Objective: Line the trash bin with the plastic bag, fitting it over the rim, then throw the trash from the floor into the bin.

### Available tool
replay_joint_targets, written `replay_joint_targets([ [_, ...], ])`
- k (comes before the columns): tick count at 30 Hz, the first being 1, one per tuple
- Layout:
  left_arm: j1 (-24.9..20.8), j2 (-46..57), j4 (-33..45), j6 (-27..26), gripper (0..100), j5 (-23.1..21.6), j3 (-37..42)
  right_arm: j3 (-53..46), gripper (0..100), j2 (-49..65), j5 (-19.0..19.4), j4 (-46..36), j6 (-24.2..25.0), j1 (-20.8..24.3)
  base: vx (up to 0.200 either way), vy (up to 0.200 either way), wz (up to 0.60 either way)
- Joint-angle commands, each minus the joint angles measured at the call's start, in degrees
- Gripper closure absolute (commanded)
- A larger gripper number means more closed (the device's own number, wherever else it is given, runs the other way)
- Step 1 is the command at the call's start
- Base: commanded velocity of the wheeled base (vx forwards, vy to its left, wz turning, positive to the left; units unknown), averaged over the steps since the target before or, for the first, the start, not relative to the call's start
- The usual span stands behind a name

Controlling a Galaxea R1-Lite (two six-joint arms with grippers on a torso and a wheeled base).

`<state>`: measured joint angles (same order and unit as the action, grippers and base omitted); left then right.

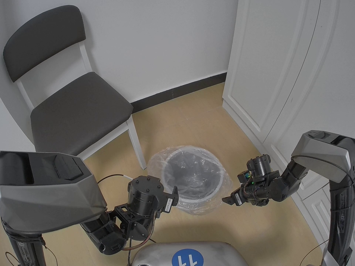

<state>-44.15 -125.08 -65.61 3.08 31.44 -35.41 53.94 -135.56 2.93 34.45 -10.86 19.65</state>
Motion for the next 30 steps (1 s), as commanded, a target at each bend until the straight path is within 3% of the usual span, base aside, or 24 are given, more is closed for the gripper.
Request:
replay_joint_targets([
  [1,-0.05,0.01,-1.01,-0.01,0,0.03,1.14,-3.85,0,5.92,0.06,0.18,-3.29,-1.63,0.000,0.000,0.00],
  [6,-0.05,-0.08,-1.10,-0.01,0,-0.15,1.31,-3.85,0,10.23,0.06,2.82,-2.85,-2.78,0.000,0.000,0.00],
  [10,-0.05,0.10,-1.10,-0.27,0,-0.06,0.87,-2.79,0,10.32,-0.64,9.14,1.55,-2.34,0.000,0.000,0.00],
  [15,-1.29,-0.52,-1.19,-0.45,0,-0.33,0.43,5.56,0,6.18,-3.28,8.09,2.16,-0.23,0.000,0.000,0.00],
  [17,-2.08,-1.31,-1.19,-0.54,0,-0.41,-0.09,13.73,0,2.76,-8.11,2.82,-0.48,1.71,0.000,0.000,0.00],
  [19,-2.34,-1.31,-1.19,-0.62,0,-0.33,-0.18,18.39,0,0.91,-10.04,-0.52,-2.59,2.67,0.000,0.000,0.00],
  [23,-2.34,-0.61,-1.19,-0.80,0,-0.33,-0.01,24.89,0,-2.25,-11.01,-4.13,-6.72,4.34,0.000,0.000,0.00],
  [26,-2.08,1.50,-1.19,-1.50,0,-0.33,0.35,32.45,0,-7.97,-14.44,-6.77,-12.34,4.96,0.000,0.000,0.00],
  [30,-1.72,3.96,-1.19,-1.77,0,-0.33,0.96,37.55,0,-12.18,-16.81,-7.64,-14.89,5.84,0.000,0.000,0.00],
])
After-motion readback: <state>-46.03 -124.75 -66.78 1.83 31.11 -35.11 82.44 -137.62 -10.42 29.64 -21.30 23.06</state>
